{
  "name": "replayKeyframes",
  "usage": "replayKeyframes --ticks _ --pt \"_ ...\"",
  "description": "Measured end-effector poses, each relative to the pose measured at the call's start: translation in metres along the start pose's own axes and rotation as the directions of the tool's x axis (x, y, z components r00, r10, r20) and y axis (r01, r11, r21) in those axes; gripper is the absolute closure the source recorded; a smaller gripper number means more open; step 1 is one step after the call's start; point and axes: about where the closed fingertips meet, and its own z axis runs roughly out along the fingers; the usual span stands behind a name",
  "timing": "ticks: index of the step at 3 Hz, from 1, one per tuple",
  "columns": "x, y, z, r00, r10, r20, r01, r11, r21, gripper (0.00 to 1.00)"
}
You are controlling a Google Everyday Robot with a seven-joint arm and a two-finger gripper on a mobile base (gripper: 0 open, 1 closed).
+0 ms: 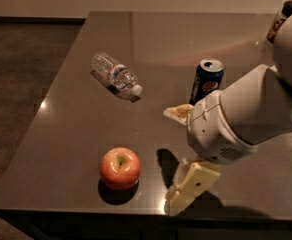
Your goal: Move apple near pepsi can
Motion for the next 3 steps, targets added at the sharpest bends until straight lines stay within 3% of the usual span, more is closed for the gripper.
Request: replayKeyframes --ticks 1,3 --pt "-0.022 0.003 0.027 0.998 -0.012 0.054 0.012 0.9999 -0.011 0.00" --pt "-0.035 0.006 0.069 0.997 0.002 0.076 0.001 0.9992 -0.039 0.00"
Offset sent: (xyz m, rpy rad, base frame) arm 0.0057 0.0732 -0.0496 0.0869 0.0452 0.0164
